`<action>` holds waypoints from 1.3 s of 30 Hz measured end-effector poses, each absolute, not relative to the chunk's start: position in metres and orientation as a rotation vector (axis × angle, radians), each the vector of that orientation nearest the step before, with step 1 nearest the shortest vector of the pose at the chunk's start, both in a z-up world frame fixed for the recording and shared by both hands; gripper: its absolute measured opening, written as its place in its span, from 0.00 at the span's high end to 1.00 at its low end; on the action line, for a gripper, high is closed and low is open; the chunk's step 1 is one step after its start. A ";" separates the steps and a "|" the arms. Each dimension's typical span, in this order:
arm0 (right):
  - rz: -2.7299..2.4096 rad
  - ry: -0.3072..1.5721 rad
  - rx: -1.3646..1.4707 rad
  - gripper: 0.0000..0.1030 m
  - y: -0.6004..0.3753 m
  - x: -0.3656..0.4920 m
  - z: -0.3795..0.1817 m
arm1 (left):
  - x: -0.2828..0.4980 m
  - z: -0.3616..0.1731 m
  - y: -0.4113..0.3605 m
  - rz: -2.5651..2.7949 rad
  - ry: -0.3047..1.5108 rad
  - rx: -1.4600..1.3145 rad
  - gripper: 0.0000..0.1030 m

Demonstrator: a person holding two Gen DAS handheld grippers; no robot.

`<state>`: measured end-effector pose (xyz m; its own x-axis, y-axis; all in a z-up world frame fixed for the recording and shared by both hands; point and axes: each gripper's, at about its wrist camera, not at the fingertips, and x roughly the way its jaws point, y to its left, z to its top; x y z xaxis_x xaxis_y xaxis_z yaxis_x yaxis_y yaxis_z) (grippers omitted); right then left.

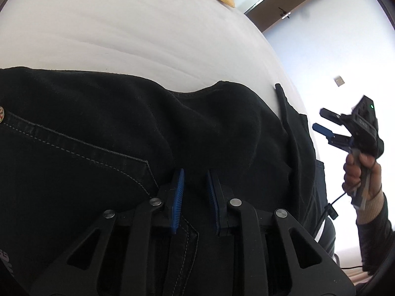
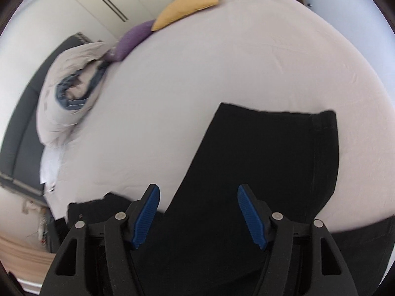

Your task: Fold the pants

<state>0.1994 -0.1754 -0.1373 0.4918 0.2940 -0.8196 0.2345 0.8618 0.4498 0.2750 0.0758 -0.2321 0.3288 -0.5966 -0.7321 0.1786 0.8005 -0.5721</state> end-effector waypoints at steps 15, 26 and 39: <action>-0.205 1.326 0.361 0.29 -0.161 0.304 -0.191 | 0.237 -0.242 0.106 -0.563 1.078 -0.452 0.81; -0.317 1.226 0.262 0.27 -0.172 0.294 -0.147 | 0.225 -0.242 0.128 -0.601 1.039 -0.517 0.81; -0.317 1.455 0.284 0.24 -0.150 0.336 -0.193 | 0.219 -0.242 0.138 -0.610 1.008 -0.523 0.81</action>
<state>0.3361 -0.1502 -0.1933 0.0878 -0.0385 -0.9954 0.3789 0.9254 -0.0024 0.2188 0.1384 -0.2424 0.3967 -0.6837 -0.6125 0.2253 0.7193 -0.6571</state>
